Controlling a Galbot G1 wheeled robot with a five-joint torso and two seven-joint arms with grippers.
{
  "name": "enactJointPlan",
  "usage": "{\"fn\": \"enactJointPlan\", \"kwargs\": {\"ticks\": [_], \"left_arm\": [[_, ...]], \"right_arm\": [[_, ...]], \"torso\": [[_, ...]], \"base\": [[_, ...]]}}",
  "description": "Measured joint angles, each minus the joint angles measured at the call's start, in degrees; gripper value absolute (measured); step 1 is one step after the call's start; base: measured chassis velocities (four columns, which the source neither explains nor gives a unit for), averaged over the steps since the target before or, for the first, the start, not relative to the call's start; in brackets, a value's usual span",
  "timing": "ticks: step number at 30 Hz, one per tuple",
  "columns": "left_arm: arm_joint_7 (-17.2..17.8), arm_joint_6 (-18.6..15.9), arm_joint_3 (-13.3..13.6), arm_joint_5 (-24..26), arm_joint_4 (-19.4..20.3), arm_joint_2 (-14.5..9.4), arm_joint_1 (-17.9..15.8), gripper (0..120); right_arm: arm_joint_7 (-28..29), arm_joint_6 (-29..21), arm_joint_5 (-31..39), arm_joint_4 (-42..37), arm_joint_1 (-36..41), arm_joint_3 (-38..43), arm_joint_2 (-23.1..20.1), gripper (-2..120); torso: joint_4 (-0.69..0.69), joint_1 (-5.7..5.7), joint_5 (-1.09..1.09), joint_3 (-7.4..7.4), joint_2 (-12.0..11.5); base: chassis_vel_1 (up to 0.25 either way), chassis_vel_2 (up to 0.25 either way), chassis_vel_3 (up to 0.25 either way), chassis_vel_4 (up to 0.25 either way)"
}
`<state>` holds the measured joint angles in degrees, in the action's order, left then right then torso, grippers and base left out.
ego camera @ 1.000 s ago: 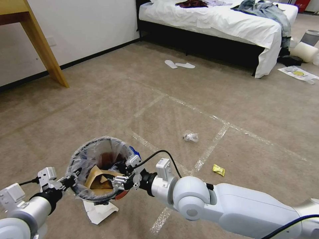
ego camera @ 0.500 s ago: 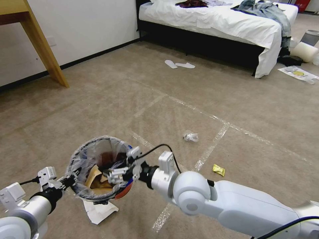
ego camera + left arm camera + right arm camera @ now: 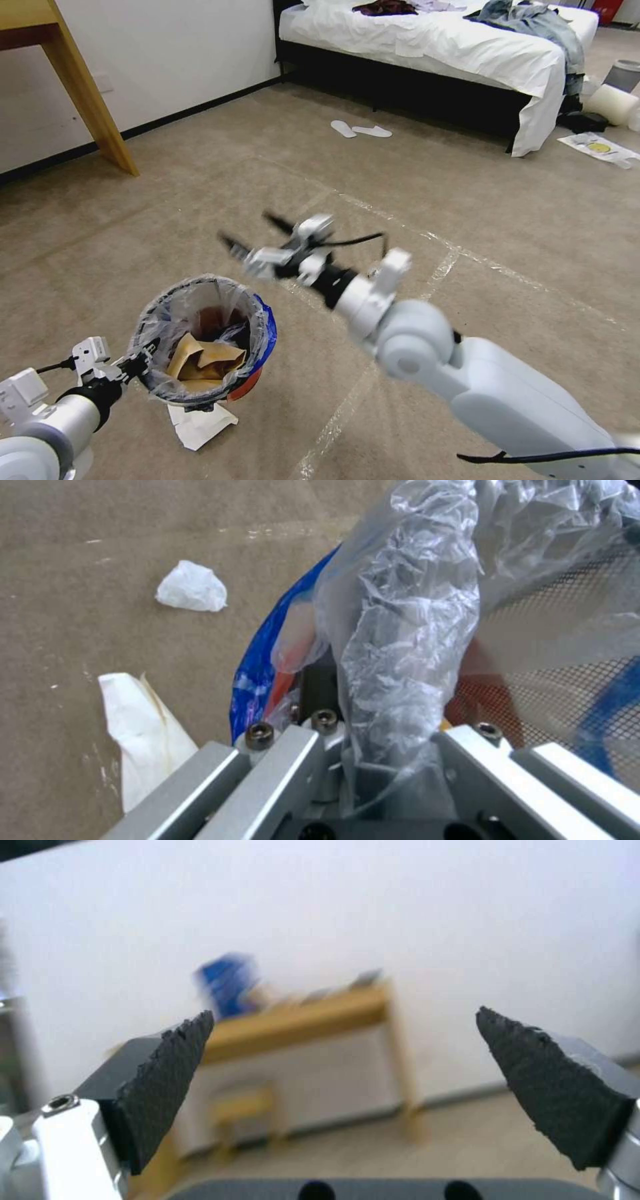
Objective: Pick up the trash bin and place the garbage on the floor into it.
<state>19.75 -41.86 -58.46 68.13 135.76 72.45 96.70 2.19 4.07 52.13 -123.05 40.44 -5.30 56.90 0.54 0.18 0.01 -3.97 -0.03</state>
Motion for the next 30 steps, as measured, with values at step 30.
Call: {"fn": "enactJointPlan", "kwargs": {"ticks": [30], "left_arm": [[-1.06,1.07,-0.25,-3.11,-1.25,0.94,0.20,1]], "right_arm": [[4.20,12.63,-32.00,-5.61,47.11,40.55,12.17,100]], "torso": [[0.01,-0.01,-0.01,0.00,0.00]], "base": [[0.000,0.000,0.000,0.000]]}}
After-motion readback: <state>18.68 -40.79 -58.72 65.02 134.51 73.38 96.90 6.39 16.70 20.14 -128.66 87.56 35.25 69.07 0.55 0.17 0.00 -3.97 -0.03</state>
